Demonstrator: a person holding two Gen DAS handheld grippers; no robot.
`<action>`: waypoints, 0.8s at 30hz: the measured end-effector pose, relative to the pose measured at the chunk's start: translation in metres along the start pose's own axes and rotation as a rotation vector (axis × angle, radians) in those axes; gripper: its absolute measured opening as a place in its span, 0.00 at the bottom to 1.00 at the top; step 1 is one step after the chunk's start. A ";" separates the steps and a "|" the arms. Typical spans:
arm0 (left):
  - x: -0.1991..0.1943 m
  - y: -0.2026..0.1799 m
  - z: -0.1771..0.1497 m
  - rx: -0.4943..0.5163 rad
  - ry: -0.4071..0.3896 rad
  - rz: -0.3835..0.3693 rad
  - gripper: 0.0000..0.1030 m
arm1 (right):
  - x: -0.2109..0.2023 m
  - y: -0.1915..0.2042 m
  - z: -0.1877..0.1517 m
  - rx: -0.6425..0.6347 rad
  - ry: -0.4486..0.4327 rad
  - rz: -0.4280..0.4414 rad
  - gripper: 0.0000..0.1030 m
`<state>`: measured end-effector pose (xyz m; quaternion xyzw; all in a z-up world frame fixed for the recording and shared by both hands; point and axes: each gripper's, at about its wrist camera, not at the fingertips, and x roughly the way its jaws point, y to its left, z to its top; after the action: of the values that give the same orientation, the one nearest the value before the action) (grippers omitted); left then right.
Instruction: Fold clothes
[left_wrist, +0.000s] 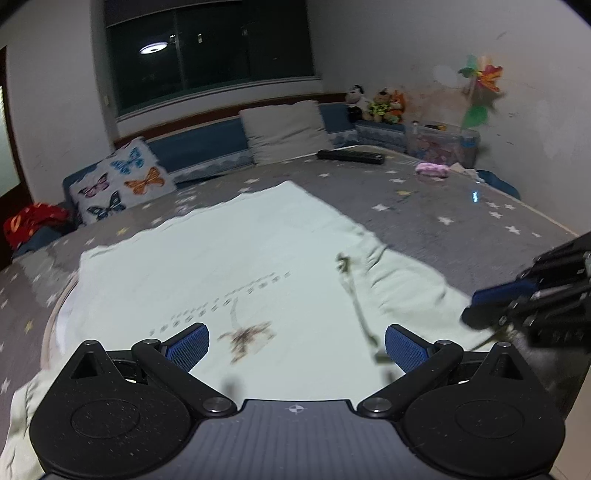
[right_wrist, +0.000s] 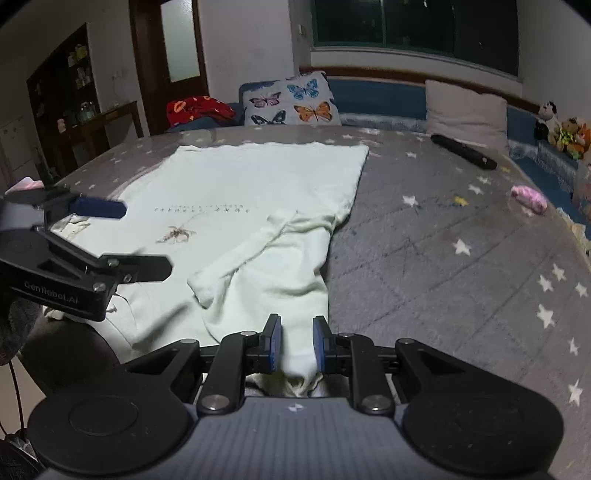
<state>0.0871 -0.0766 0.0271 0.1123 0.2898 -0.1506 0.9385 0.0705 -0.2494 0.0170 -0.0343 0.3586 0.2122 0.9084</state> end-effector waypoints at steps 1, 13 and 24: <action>0.002 -0.003 0.003 0.009 -0.004 -0.006 1.00 | -0.001 -0.001 -0.001 0.007 -0.002 0.002 0.20; 0.048 -0.028 0.033 0.071 0.026 -0.027 1.00 | -0.003 0.000 -0.012 -0.001 -0.030 0.010 0.54; 0.094 -0.029 0.046 0.081 0.077 -0.022 1.00 | -0.005 0.014 -0.009 -0.069 -0.094 0.136 0.67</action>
<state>0.1747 -0.1379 0.0067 0.1526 0.3209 -0.1681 0.9195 0.0556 -0.2407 0.0145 -0.0313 0.3095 0.2870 0.9060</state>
